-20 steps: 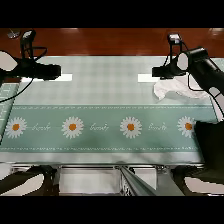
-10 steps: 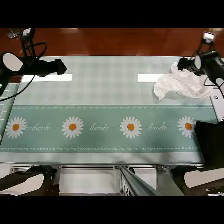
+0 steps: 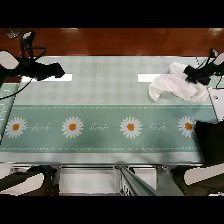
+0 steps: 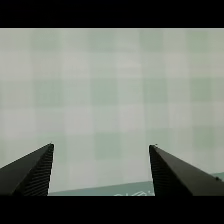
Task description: Fold the shirts.
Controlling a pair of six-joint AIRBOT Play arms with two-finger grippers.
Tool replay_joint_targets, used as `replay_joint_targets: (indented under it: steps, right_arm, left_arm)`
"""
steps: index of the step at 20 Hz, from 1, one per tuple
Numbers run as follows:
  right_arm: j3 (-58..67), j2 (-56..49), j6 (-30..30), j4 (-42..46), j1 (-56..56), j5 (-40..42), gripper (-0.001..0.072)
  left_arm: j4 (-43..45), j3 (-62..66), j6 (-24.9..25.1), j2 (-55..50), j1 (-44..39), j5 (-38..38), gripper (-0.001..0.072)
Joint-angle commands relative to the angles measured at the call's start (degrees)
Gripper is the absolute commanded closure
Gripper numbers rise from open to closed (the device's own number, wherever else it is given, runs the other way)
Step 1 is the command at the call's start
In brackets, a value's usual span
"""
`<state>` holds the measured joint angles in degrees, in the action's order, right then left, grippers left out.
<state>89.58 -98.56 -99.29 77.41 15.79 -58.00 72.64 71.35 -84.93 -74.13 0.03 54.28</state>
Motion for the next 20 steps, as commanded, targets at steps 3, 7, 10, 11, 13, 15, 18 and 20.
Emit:
replay_joint_targets:
  steps: [3,7,10,11,13,15,18,20]
  right_arm:
    - [9.11,14.91,15.89,-16.24,-2.64,6.60,0.0693]
    - [13.86,26.43,18.34,-15.80,-8.66,7.21,0.0693]
    - [17.92,31.95,18.64,-13.18,-15.32,7.10,0.0693]
    - [18.27,33.77,18.64,-12.07,-18.01,7.10,0.0694]
    - [18.27,36.35,18.86,-11.47,-23.23,6.97,0.0693]
    - [18.27,37.38,19.69,-10.25,-28.92,6.54,0.0694]
    - [18.18,35.21,19.63,-9.38,-37.90,-1.70,0.0693]
    - [15.15,31.58,18.99,-9.38,-44.35,-5.66,0.0693]
  left_arm:
    - [-0.17,1.38,0.26,12.31,7.48,9.66,0.0004]
    - [-0.57,-7.89,0.39,29.79,7.26,9.77,0.0003]
    - [-0.83,-15.93,0.17,38.25,6.95,7.76,0.0004]
    - [-1.03,-17.35,0.15,39.23,6.95,7.43,0.0003]
    - [-3.04,-18.38,0.17,39.23,6.95,7.48,0.0003]
    - [-6.25,-18.45,0.20,38.80,6.95,7.23,0.0003]
    - [-7.56,-18.45,0.24,38.71,6.95,7.19,0.0003]
    - [-7.56,-18.45,0.22,38.51,6.95,7.19,0.0003]
